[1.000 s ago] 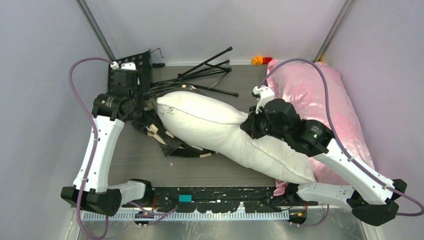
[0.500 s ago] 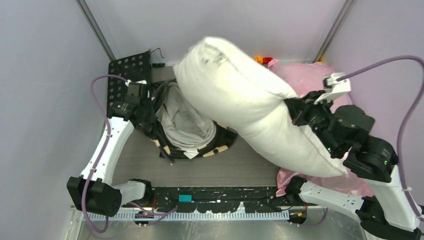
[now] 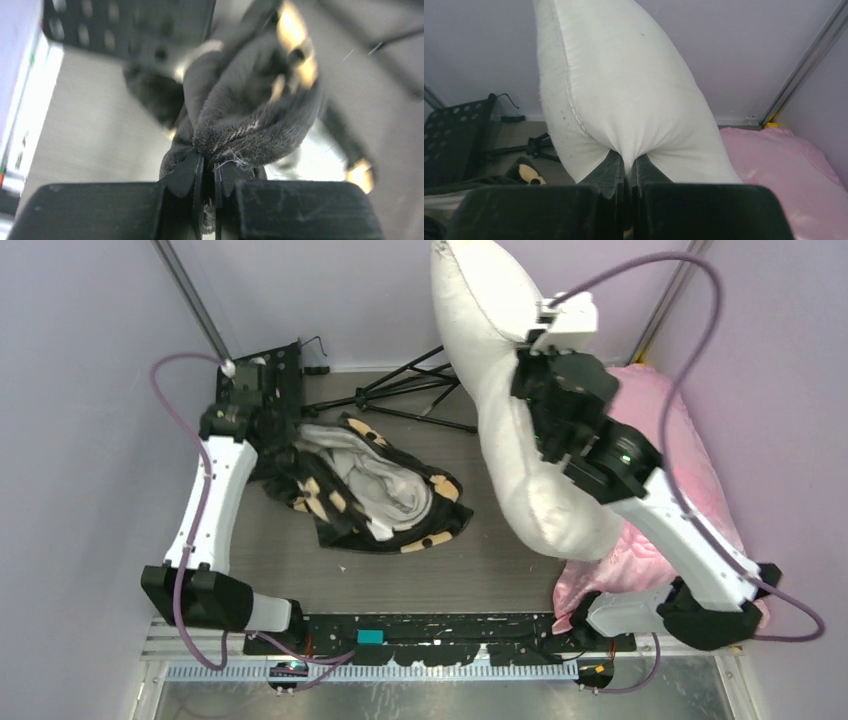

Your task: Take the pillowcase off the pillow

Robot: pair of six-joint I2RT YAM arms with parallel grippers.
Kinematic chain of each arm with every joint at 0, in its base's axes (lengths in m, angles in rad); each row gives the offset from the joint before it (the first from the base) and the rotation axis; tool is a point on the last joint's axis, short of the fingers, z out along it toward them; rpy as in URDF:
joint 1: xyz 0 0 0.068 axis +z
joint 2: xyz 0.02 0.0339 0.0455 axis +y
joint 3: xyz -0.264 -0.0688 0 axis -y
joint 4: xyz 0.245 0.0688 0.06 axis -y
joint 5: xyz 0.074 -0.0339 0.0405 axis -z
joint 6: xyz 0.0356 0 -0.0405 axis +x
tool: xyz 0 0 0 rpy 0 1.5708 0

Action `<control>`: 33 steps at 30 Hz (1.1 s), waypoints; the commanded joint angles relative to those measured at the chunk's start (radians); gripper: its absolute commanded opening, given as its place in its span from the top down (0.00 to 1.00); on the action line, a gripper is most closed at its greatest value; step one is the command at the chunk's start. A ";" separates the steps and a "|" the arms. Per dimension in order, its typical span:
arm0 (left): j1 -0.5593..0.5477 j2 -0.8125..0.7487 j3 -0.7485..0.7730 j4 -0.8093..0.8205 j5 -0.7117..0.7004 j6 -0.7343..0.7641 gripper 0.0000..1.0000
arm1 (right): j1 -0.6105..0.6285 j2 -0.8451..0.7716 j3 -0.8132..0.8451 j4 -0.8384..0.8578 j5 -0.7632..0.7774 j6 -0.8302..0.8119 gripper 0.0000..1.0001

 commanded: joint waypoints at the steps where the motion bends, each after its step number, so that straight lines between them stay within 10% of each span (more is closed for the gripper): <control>1: 0.064 0.114 0.484 -0.032 -0.018 0.041 1.00 | -0.014 0.095 0.098 0.398 0.098 -0.113 1.00; 8: 0.135 0.383 0.987 -0.169 0.048 0.039 0.96 | -0.021 0.324 0.258 0.230 -0.069 -0.018 0.95; 11: 0.135 0.386 0.887 -0.162 0.175 0.047 0.19 | -0.021 0.351 0.257 0.126 -0.188 0.047 0.38; 13: 0.135 0.346 0.789 -0.148 0.188 0.048 0.01 | -0.021 0.334 0.234 0.084 -0.226 0.078 0.21; 33: 0.135 -0.573 -0.509 0.479 0.063 0.140 0.00 | -0.224 -0.333 -0.780 0.153 -0.204 0.251 0.04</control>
